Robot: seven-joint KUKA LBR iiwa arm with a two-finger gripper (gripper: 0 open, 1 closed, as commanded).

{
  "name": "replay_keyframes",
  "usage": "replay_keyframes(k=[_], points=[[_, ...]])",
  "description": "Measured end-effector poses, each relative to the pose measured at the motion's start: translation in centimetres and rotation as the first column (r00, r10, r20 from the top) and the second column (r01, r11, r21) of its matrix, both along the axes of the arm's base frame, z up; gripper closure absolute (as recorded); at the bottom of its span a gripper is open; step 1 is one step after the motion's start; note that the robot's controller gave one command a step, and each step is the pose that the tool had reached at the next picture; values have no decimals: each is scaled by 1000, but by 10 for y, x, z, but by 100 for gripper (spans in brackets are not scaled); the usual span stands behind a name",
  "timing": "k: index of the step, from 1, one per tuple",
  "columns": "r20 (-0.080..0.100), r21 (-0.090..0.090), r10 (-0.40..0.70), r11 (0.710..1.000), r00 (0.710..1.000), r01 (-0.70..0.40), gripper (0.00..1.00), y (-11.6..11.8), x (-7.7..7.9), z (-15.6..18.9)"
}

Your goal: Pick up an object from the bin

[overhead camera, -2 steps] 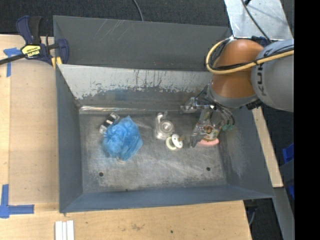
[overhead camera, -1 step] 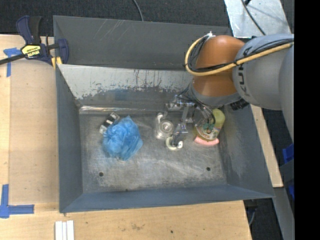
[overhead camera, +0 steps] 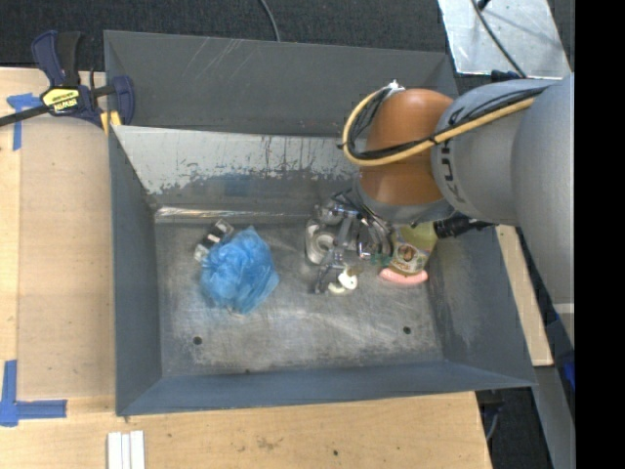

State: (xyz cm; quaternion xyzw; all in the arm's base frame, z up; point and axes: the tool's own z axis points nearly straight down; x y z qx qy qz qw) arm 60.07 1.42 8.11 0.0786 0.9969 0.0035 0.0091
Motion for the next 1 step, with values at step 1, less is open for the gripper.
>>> replay_keyframes(k=[1], points=[[9,-11,112,994,994,-112,100,-5,15,-2]])
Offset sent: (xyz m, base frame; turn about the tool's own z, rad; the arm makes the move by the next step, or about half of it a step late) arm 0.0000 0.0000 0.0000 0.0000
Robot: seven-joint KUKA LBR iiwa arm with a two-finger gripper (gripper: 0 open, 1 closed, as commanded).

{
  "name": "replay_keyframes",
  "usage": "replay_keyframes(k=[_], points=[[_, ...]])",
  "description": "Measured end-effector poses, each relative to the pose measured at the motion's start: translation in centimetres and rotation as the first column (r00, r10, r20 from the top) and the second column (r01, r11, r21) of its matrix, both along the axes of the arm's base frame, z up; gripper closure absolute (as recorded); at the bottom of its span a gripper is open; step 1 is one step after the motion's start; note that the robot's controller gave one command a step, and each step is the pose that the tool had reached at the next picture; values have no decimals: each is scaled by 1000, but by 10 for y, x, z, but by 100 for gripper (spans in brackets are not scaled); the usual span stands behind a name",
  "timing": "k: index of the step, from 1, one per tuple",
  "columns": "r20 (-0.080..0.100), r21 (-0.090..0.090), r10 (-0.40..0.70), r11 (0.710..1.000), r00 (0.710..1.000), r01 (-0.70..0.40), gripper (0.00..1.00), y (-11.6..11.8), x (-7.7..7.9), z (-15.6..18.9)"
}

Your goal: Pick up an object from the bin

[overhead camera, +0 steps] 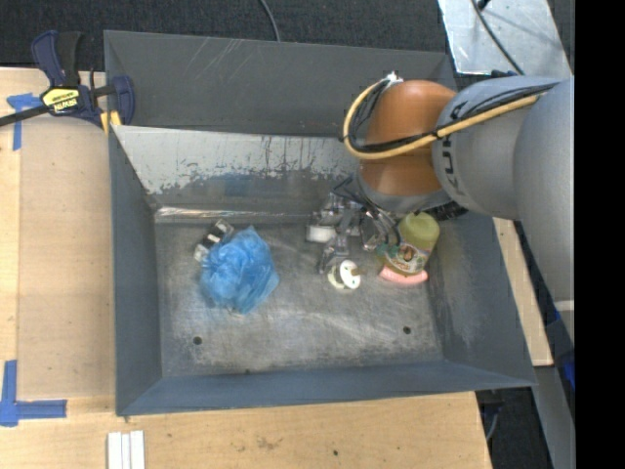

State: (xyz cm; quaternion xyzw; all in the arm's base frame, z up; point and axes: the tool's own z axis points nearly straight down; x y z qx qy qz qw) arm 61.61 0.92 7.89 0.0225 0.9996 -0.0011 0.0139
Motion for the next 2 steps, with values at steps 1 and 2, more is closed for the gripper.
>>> replay_keyframes(k=[1,2], points=[[0,0,0,1000,1000,0,100,0,0,0],[-7,0,1,1000,1000,-1,100,0,-1,3]])
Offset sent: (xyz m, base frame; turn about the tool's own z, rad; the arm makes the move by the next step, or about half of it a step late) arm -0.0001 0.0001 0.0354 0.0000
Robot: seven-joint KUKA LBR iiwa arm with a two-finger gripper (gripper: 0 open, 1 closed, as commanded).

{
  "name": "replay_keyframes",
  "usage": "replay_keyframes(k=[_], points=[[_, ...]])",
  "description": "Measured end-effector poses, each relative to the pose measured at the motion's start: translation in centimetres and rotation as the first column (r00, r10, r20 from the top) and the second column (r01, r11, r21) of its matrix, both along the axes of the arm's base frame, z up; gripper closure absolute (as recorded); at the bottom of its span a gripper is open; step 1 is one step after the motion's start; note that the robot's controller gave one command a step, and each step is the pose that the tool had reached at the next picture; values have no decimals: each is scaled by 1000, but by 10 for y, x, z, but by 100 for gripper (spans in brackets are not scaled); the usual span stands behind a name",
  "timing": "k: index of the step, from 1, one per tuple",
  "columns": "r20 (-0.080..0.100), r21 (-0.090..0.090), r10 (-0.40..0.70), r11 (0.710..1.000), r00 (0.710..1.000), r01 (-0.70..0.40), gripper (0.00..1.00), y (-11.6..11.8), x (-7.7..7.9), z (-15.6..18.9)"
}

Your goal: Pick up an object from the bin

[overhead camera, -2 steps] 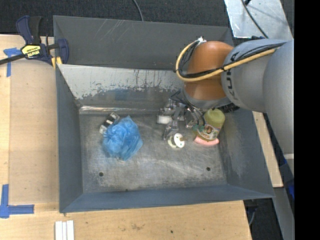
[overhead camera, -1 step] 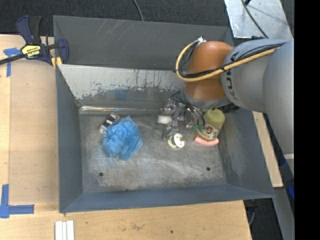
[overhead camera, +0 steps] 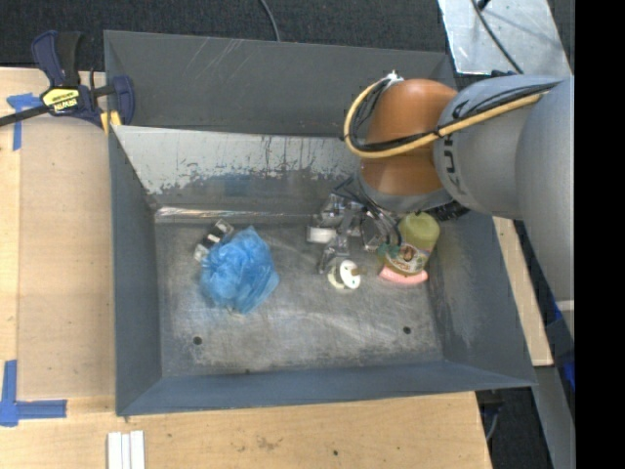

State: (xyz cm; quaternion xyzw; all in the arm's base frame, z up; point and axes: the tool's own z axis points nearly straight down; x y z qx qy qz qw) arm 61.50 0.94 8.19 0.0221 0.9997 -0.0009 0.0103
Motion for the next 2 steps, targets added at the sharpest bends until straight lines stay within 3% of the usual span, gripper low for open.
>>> replay_keyframes(k=[1,2], points=[[-17,1,1,1000,1000,-1,100,0,-3,11],[-17,2,1,1000,1000,-1,100,0,-2,27]])
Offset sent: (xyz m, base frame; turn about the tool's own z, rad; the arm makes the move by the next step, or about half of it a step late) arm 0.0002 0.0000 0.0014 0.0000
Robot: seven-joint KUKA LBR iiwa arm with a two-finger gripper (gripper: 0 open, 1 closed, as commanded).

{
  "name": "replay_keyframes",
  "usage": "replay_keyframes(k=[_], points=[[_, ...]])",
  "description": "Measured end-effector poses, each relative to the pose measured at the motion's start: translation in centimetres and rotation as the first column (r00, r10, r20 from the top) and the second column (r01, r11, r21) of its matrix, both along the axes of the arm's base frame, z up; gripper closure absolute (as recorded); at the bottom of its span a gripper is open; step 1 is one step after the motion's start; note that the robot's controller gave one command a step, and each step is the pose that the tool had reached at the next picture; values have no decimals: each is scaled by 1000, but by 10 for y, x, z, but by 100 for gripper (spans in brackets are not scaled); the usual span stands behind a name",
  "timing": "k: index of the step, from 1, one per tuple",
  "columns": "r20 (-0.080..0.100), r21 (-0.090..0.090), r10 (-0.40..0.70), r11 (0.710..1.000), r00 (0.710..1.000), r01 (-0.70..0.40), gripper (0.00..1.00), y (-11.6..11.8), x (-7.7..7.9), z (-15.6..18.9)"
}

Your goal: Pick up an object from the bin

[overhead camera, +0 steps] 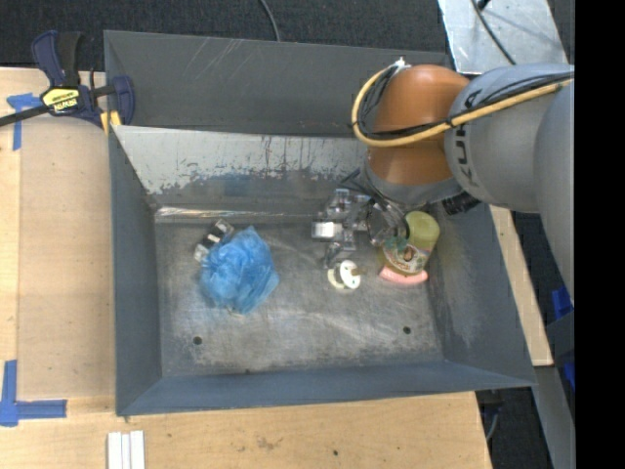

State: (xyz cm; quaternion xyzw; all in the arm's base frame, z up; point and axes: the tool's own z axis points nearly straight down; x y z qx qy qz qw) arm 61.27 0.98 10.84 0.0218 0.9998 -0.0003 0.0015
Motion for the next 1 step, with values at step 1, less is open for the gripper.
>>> replay_keyframes(k=[1], points=[[2,0,1,1000,1000,-1,100,0,1,11]])
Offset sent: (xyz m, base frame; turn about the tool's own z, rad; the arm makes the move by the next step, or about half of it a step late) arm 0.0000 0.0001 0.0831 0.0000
